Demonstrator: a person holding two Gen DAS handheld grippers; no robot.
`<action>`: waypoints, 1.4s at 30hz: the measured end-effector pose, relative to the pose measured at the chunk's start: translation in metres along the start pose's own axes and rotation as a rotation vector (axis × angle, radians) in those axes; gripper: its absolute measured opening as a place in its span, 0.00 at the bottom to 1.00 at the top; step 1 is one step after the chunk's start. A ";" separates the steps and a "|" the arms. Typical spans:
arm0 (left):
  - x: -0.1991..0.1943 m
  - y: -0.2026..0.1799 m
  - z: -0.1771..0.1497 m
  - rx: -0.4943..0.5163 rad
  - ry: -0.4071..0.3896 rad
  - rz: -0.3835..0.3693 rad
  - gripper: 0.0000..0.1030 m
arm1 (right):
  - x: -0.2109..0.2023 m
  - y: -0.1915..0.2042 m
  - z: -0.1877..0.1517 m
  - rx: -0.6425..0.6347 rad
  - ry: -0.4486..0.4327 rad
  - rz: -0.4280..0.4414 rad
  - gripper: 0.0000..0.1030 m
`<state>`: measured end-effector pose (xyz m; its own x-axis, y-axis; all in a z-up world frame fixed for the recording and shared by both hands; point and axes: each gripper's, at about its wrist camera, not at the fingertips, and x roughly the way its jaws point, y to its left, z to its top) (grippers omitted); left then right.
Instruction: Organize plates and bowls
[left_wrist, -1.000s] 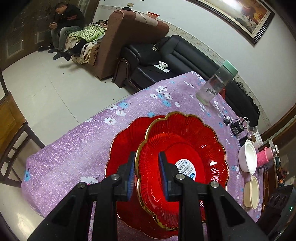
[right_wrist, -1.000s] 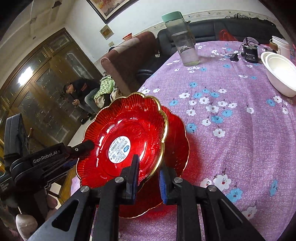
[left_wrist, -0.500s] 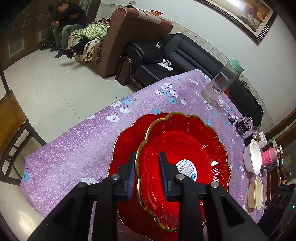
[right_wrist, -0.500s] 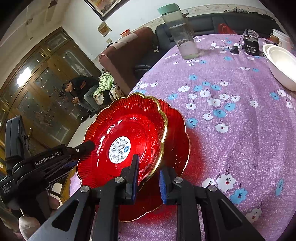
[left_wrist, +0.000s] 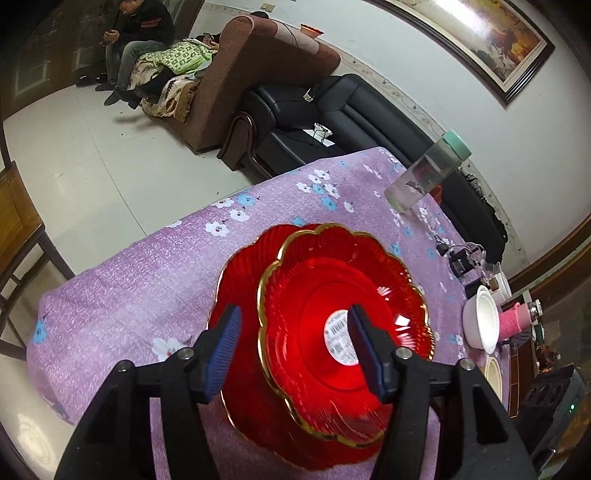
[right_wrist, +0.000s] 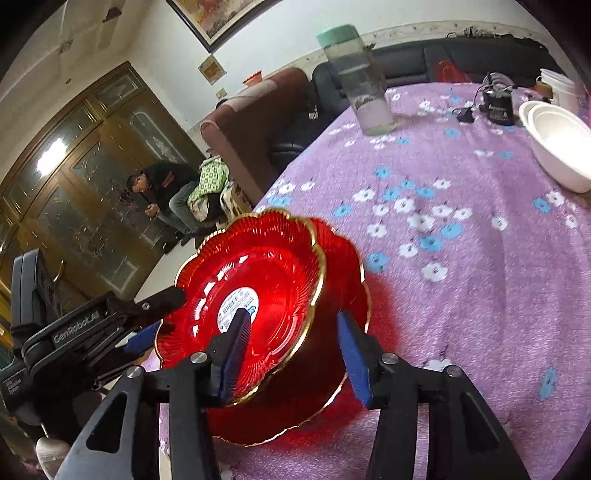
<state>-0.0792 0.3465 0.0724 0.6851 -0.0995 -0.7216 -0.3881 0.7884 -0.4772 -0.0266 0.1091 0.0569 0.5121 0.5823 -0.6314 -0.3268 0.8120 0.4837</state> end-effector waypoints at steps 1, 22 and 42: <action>-0.005 -0.003 -0.002 0.005 -0.008 -0.005 0.65 | -0.004 -0.001 0.000 -0.001 -0.009 -0.003 0.52; -0.047 -0.176 -0.129 0.594 -0.156 0.053 0.87 | -0.179 -0.123 -0.019 -0.006 -0.329 -0.284 0.72; 0.000 -0.221 -0.171 0.737 -0.051 0.103 0.87 | -0.215 -0.199 0.005 0.111 -0.393 -0.381 0.73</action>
<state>-0.0990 0.0682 0.0922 0.7025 0.0108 -0.7116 0.0499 0.9967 0.0645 -0.0672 -0.1780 0.0991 0.8421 0.1716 -0.5113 0.0146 0.9404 0.3397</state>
